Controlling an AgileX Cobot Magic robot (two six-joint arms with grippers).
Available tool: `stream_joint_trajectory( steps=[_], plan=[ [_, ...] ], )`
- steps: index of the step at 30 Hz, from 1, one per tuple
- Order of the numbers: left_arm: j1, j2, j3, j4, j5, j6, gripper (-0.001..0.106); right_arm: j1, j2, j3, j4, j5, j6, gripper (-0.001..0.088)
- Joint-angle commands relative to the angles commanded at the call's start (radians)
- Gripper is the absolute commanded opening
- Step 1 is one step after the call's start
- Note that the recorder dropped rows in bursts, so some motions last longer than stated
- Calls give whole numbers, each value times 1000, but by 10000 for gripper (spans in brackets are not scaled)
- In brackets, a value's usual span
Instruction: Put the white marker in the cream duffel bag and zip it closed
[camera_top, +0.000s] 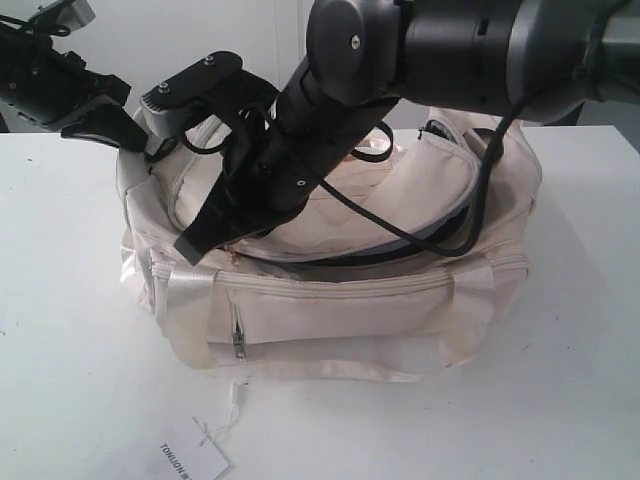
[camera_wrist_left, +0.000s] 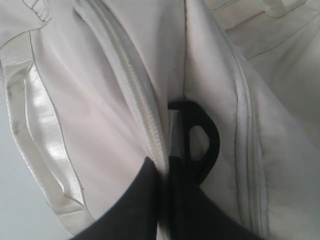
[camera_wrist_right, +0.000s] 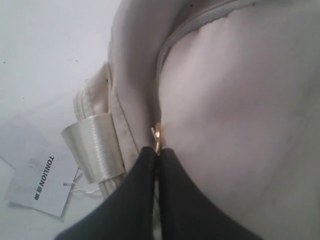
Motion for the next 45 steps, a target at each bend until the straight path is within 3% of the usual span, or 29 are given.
stream_joint_trajectory(
  steps=[31,34,41,45],
  plan=[
    [0,0,0,-19,0,0,7,0,-3,0,-12,-28,101,0],
    [0,0,0,-25,0,0,114,0,-1,0,-10,-29,101,0],
    [0,0,-2,-34,4,0,489,0,6,0,-8,-38,101,0],
    [0,-6,-2,-44,22,0,580,0,6,0,-8,-45,101,0]
  ],
)
